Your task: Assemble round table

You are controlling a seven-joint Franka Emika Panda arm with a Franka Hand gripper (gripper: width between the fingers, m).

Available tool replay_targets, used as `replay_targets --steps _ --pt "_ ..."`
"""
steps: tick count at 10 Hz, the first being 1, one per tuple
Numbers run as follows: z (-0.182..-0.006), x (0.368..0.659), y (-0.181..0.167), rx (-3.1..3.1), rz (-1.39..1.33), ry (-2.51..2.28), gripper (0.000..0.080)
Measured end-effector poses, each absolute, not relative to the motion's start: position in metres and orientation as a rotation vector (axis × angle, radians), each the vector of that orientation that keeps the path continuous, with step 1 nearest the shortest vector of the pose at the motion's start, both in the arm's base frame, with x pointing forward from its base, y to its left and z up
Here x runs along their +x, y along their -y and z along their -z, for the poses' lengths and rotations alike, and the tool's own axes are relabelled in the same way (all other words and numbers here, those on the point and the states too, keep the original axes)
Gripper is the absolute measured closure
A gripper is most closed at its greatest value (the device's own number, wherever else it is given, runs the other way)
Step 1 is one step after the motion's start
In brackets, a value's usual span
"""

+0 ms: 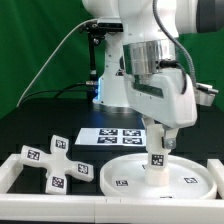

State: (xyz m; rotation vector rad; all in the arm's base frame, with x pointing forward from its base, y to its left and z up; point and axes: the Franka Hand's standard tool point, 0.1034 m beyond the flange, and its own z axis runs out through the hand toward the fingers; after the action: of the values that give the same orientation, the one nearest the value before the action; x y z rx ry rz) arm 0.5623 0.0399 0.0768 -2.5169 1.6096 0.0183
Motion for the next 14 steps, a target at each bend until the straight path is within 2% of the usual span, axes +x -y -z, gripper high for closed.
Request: replay_targets --steps 1,6,9,13,14 --pt "-0.077 0.562 -0.042 -2.642 0.0 -1.389 0.016" --pt "-0.077 0.563 -0.041 -2.891 0.058 -0.806 0.015" --pt "-0.078 0.569 -0.034 -3.081 0.162 0.245 0.015" --pt "-0.078 0.569 -0.032 -3.061 0.167 0.506 0.015" --pt "-0.08 0.567 -0.04 -3.048 0.17 0.706 0.015"
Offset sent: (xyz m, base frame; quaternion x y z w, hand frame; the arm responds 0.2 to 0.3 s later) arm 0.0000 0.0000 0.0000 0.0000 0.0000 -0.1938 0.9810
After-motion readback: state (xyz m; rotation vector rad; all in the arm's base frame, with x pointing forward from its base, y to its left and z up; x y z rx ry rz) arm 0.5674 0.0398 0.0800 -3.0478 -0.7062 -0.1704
